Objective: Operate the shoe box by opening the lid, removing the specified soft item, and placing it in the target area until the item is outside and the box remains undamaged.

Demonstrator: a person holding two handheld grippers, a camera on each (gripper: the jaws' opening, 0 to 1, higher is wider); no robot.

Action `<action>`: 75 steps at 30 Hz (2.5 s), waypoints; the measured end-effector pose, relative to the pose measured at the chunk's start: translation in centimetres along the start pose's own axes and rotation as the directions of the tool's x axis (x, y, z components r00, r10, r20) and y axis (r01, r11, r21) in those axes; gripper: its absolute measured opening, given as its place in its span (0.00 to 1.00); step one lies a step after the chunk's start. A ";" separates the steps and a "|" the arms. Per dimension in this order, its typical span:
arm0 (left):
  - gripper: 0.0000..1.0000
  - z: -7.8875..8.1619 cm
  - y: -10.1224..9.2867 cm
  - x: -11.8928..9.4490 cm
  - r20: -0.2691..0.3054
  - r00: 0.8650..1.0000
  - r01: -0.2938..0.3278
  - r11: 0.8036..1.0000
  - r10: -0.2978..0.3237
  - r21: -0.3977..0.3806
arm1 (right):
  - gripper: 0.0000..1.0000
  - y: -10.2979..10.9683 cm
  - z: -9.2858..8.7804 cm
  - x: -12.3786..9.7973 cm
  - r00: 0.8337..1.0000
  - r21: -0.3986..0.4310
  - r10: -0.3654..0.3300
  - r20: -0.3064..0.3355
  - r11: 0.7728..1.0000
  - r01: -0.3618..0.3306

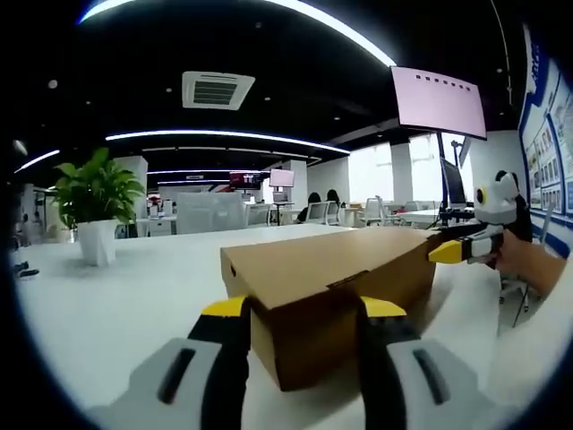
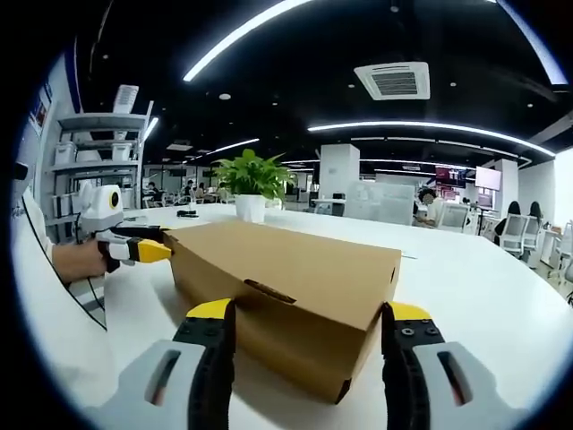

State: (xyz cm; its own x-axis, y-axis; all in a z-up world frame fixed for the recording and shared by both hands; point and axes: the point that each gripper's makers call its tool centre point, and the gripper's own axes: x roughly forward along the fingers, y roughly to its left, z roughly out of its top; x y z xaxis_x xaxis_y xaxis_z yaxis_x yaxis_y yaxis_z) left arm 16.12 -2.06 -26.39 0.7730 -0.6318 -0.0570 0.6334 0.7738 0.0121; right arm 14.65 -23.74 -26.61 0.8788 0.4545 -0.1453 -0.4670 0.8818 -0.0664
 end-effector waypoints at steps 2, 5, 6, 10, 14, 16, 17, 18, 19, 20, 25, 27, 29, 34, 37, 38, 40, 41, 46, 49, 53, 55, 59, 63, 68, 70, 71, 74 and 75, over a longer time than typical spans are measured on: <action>0.47 -0.1 -0.2 -0.2 0.010 1.000 -0.008 1.000 0.008 0.006 | 0.66 0.0 0.0 -0.1 1.000 0.001 0.005 -0.002 1.000 -0.005; 0.47 0.0 -0.2 -0.2 0.018 1.000 -0.005 1.000 0.005 0.009 | 0.66 0.1 0.0 -0.3 1.000 -0.001 0.005 -0.006 1.000 -0.005; 0.47 0.0 -0.2 -0.3 0.014 1.000 0.001 1.000 -0.001 0.010 | 0.66 0.2 -0.1 -0.5 1.000 -0.001 0.003 -0.005 1.000 -0.003; 0.47 0.0 -0.4 -0.4 0.012 1.000 0.008 1.000 -0.008 0.015 | 0.66 0.5 -0.2 -1.0 1.000 0.000 -0.011 0.025 1.000 0.011; 0.48 -0.1 -0.4 -0.4 0.003 1.000 0.013 0.999 -0.014 0.044 | 0.66 0.4 -0.1 -0.9 1.000 0.002 -0.013 0.023 1.000 0.013; 0.48 -0.2 -0.4 -0.3 0.003 1.000 0.011 0.998 -0.011 0.055 | 0.67 0.3 -0.2 -0.8 1.000 0.005 -0.011 0.015 1.000 0.011; 0.48 -0.1 -0.4 -0.3 0.009 1.000 0.008 0.999 -0.009 0.049 | 0.67 0.2 -0.2 -0.8 1.000 -0.003 -0.005 0.011 1.000 0.005; 0.49 -0.2 -0.4 -0.4 0.018 1.000 0.007 0.999 -0.008 0.048 | 0.67 0.1 -0.1 -0.8 1.000 -0.001 -0.002 0.011 1.000 0.002; 0.49 -0.2 -0.4 -0.4 0.031 0.999 0.007 0.999 -0.008 0.049 | 0.67 0.0 -0.1 -0.9 1.000 0.010 0.001 0.015 1.000 -0.001; 0.49 -0.2 -0.4 -0.4 0.035 0.999 0.009 0.999 -0.011 0.047 | 0.67 0.0 -0.1 -1.0 1.000 0.014 0.002 0.024 1.000 -0.002; 0.48 -0.1 -0.3 -0.5 0.038 0.999 0.014 0.999 -0.016 0.040 | 0.67 0.0 -0.1 -1.1 0.999 0.028 0.006 0.039 1.000 -0.007; 0.44 -0.4 -0.1 -1.0 0.031 0.999 0.013 1.000 -0.013 -0.004 | 0.67 0.0 0.0 -1.2 0.999 0.036 0.015 0.033 0.999 -0.016; 0.41 -0.5 0.0 -1.4 0.034 0.999 0.024 1.000 -0.023 -0.013 | 0.66 0.0 0.0 -1.5 0.999 0.050 0.030 0.030 0.998 -0.031; 0.52 0.0 0.0 -1.7 0.037 0.999 0.029 0.998 -0.030 0.050 | 0.66 -0.3 0.0 -2.5 0.999 0.004 0.033 0.007 0.999 -0.033; 0.50 0.4 -0.5 -2.2 0.045 0.998 0.038 0.992 -0.044 0.116 | 0.65 -0.5 0.5 -3.1 0.999 -0.039 0.027 0.028 0.999 -0.026; 0.47 0.8 -0.6 -2.4 0.071 0.996 0.048 0.991 -0.057 0.124 | 0.64 -0.8 0.8 -3.1 0.998 -0.064 0.019 0.053 0.998 -0.016; 0.49 1.0 -0.8 -2.8 0.081 0.994 0.063 0.989 -0.074 0.133 | 0.64 -0.7 0.8 -3.4 0.997 -0.099 0.040 0.063 0.995 -0.033; 0.53 0.9 -0.9 -2.7 0.071 0.994 0.074 0.985 -0.086 0.157 | 0.64 -0.5 1.1 -3.6 0.995 -0.122 0.052 0.079 0.992 -0.042; 0.52 1.6 -0.4 -2.8 0.074 0.994 0.057 0.959 -0.080 0.279 | 0.64 0.0 2.3 -4.6 0.989 -0.239 0.089 0.118 0.969 -0.059; 0.57 2.5 0.1 -3.0 0.094 0.993 0.050 0.962 -0.077 0.267 | 0.56 0.7 3.2 -5.0 0.981 -0.230 0.144 0.128 0.967 -0.112; 0.58 3.1 0.4 -3.2 0.084 0.992 0.058 0.944 -0.090 0.325 | 0.52 1.7 3.9 -5.3 0.972 -0.305 0.196 0.128 0.940 -0.149; 0.57 3.4 -0.4 -3.2 0.092 0.985 0.103 0.927 -0.145 0.360 | 0.52 2.2 4.2 -5.2 0.970 -0.354 0.207 0.124 0.923 -0.152; 0.50 0.6 -2.9 -3.3 -0.075 0.951 0.306 0.889 -0.299 0.340 | 0.52 2.9 4.2 -5.3 0.964 -0.395 0.247 0.102 0.899 -0.188; 0.54 1.6 -3.2 -3.5 -0.028 0.954 0.293 0.913 -0.298 0.284 | 0.54 3.0 3.9 -5.6 0.963 -0.400 0.259 0.072 0.892 -0.210; 0.52 3.0 -2.9 -4.3 -0.021 0.950 0.281 0.826 -0.310 0.490 | 0.56 2.9 4.3 -6.0 0.961 -0.475 0.262 0.087 0.859 -0.191; 0.50 3.1 -3.0 -4.8 -0.034 0.943 0.305 0.820 -0.330 0.484 | 0.56 2.8 4.4 -6.1 0.964 -0.511 0.252 0.089 0.842 -0.173; 0.50 3.8 -3.1 -5.0 0.001 0.940 0.282 0.783 -0.340 0.554 | 0.56 2.8 4.4 -6.1 0.964 -0.530 0.250 0.087 0.831 -0.168; 0.50 4.7 -3.3 -5.6 0.032 0.934 0.270 0.764 -0.355 0.586 | 0.56 3.4 4.6 -6.1 0.963 -0.572 0.257 0.086 0.804 -0.163; 0.51 5.0 -3.2 -5.5 0.034 0.935 0.269 0.768 -0.353 0.581 | 0.56 3.5 4.7 -6.1 0.962 -0.577 0.260 0.086 0.800 -0.165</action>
State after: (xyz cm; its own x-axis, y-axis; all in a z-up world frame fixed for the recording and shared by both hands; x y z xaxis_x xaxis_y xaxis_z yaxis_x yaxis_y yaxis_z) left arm 10.03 -1.24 -21.12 0.5006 -0.8654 -0.0236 0.7155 0.3982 0.5740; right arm 8.07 -22.84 -21.32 0.7324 0.6771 -0.0723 -0.5747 0.5577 -0.5989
